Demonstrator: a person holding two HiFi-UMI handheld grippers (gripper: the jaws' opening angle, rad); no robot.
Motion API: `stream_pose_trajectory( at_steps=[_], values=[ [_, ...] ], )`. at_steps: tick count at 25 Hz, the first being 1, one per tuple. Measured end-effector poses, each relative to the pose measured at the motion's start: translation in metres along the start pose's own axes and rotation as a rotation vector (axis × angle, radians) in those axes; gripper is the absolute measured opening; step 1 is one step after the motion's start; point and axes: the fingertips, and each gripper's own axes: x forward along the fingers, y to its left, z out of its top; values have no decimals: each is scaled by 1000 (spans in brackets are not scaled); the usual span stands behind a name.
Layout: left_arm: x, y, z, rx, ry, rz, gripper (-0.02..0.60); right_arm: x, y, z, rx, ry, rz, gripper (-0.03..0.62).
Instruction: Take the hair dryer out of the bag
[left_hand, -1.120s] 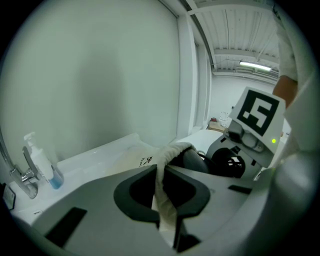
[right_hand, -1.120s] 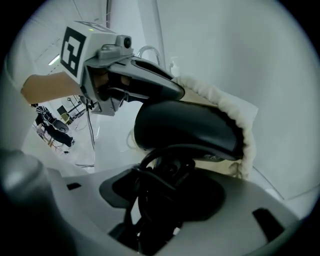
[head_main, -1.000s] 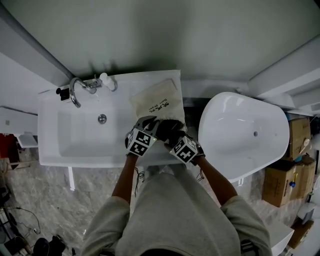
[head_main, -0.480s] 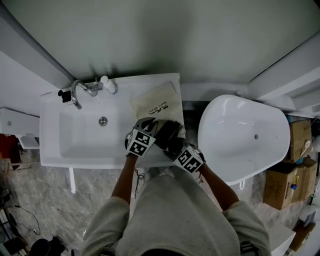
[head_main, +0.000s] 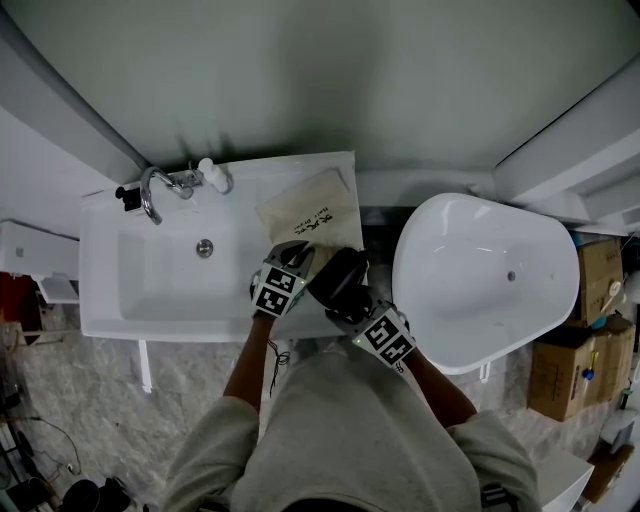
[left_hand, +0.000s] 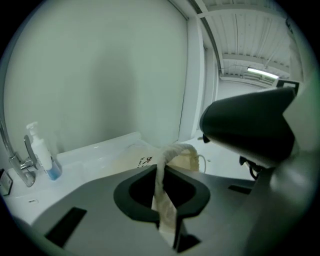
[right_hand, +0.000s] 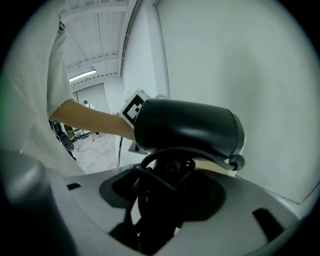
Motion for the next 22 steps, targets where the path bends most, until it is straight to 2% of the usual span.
stream_pose_trajectory(
  at_steps=[6,11,14,20,22],
  values=[
    [-1,-1,-1,-9,-3,-5,32,-19,-10,34,18,-105,-51,239],
    [-1,-3,-3,-26,-6,1,34,-26,-43,55,39,-163,-137,239],
    [-1,-7,-4,-36,-11,5,34,-33,-62,74,53,-232,-184,239],
    [0,-13,-8,-38,-28,-2,35,-43,-94,103,50,-301,-253,239],
    [-2,-15,-7,-39,-22,-9,61,-44,-102,111,45,-311,-264,239]
  ],
)
